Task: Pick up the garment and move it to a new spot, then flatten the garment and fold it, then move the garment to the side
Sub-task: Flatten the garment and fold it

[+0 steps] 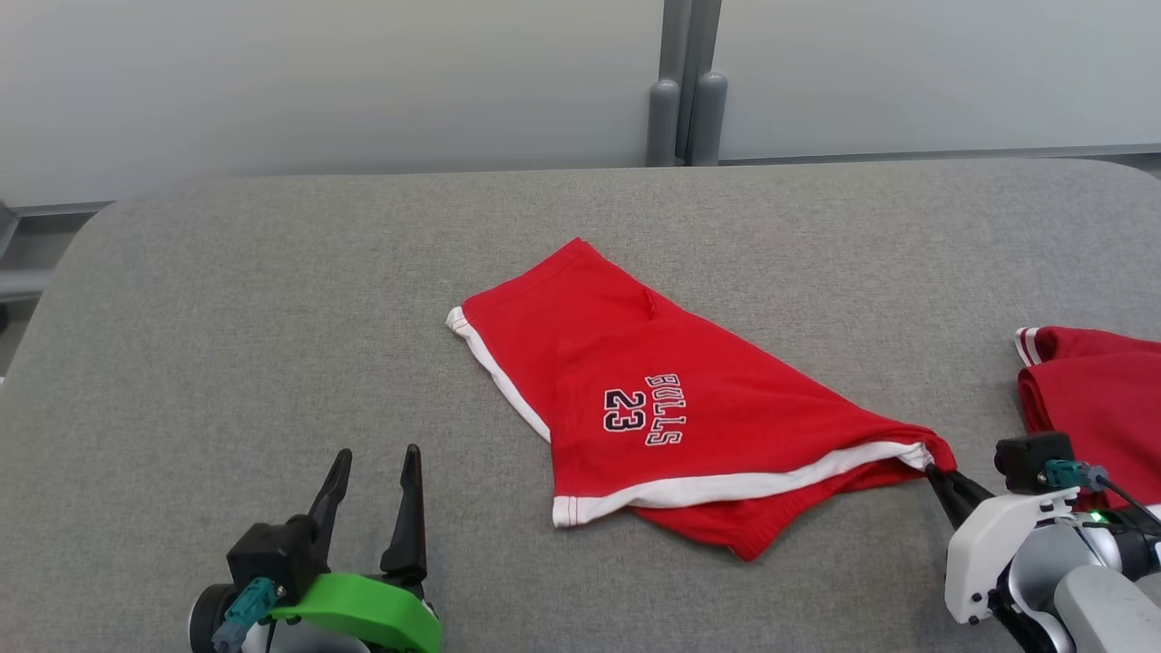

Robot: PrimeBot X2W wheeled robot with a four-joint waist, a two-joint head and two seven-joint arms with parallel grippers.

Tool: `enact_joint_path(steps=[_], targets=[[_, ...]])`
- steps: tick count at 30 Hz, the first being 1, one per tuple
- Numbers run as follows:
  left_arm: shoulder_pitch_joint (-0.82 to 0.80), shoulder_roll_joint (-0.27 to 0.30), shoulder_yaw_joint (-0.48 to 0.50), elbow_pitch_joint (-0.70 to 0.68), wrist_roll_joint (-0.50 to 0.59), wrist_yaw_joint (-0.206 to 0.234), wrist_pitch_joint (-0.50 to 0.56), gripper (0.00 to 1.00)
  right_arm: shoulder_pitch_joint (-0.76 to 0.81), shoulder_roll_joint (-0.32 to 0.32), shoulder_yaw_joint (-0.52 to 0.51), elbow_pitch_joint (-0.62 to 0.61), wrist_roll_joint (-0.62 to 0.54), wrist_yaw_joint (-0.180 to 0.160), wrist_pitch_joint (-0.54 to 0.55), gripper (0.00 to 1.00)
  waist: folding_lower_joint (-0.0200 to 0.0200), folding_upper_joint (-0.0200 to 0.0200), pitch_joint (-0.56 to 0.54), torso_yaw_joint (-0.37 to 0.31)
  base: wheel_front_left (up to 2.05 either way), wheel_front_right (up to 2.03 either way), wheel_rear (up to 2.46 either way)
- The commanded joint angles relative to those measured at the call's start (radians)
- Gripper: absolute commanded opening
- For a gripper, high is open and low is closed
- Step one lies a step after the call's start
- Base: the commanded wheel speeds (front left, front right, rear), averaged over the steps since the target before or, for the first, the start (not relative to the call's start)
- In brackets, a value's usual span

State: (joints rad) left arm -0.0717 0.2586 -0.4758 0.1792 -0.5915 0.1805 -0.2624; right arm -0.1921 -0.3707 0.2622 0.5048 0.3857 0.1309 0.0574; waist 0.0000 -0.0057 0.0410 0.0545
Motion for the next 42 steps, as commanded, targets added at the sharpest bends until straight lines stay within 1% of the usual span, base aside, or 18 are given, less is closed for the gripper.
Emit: enact_joint_path(steps=[1,2,4,5,9,16,20,22,23,26,35,42], targets=[[-0.007,-0.003,0.006,0.002,0.009,-0.004,-0.003,1.00,-0.008,-0.004,-0.011,0.008,-0.008,0.000,-0.015,0.00,0.0000,0.0057,-0.001,-0.003,0.00,0.00,0.00],[-0.005,-0.003,0.007,0.003,0.010,-0.005,-0.003,1.00,-0.009,0.002,-0.020,0.013,-0.007,0.000,-0.025,0.13,0.0000,0.0057,-0.002,-0.005,0.00,0.00,0.00],[-0.001,-0.004,0.008,0.002,0.010,-0.005,-0.003,1.00,-0.009,0.014,-0.039,0.020,-0.004,0.000,-0.042,0.50,0.0000,0.0057,-0.005,-0.011,0.00,0.00,0.00],[0.001,-0.004,0.008,0.002,0.011,-0.006,-0.003,1.00,-0.006,0.017,-0.045,0.022,-0.010,0.000,-0.048,1.00,0.0000,0.0057,-0.007,-0.015,0.00,0.00,0.00],[0.008,-0.005,0.008,0.000,0.014,-0.005,-0.003,1.00,0.004,0.026,-0.071,0.025,-0.025,0.000,-0.075,1.00,0.0000,0.0057,-0.014,-0.033,0.00,0.00,0.00],[0.016,-0.003,0.003,-0.008,0.016,-0.002,-0.003,1.00,0.034,0.031,-0.113,-0.006,-0.036,0.000,-0.100,1.00,0.0000,0.0057,-0.021,-0.060,0.00,0.00,0.00],[0.020,0.000,0.009,-0.021,0.016,0.004,-0.003,1.00,0.055,0.045,-0.172,-0.058,-0.061,0.000,-0.138,1.00,0.0000,0.0057,-0.025,-0.077,0.00,0.00,0.00],[0.020,0.006,0.016,-0.033,0.022,0.008,-0.003,1.00,0.067,0.061,-0.206,-0.088,-0.068,0.000,-0.153,1.00,0.0000,0.0057,-0.027,-0.084,0.00,0.00,0.00],[0.017,0.012,0.023,-0.042,0.025,0.010,-0.003,1.00,0.071,0.073,-0.243,-0.131,-0.086,0.000,-0.164,1.00,0.0000,0.0057,-0.031,-0.089,0.00,0.00,0.00],[0.021,0.021,0.036,-0.061,0.035,0.019,-0.003,1.00,0.085,0.103,-0.283,-0.202,-0.123,0.000,-0.174,1.00,0.0000,0.0057,-0.041,-0.094,0.00,0.00,0.00],[0.047,0.041,0.061,-0.097,0.041,0.038,-0.003,1.00,0.118,0.205,-0.310,-0.434,-0.206,0.000,-0.166,1.00,0.0000,0.0057,-0.060,-0.093,0.00,0.00,0.00],[0.079,0.030,0.085,-0.115,0.030,0.051,-0.003,1.00,0.141,0.266,-0.318,-0.512,-0.260,0.000,-0.174,1.00,0.0000,0.0057,-0.071,-0.083,0.00,0.00,0.00]])
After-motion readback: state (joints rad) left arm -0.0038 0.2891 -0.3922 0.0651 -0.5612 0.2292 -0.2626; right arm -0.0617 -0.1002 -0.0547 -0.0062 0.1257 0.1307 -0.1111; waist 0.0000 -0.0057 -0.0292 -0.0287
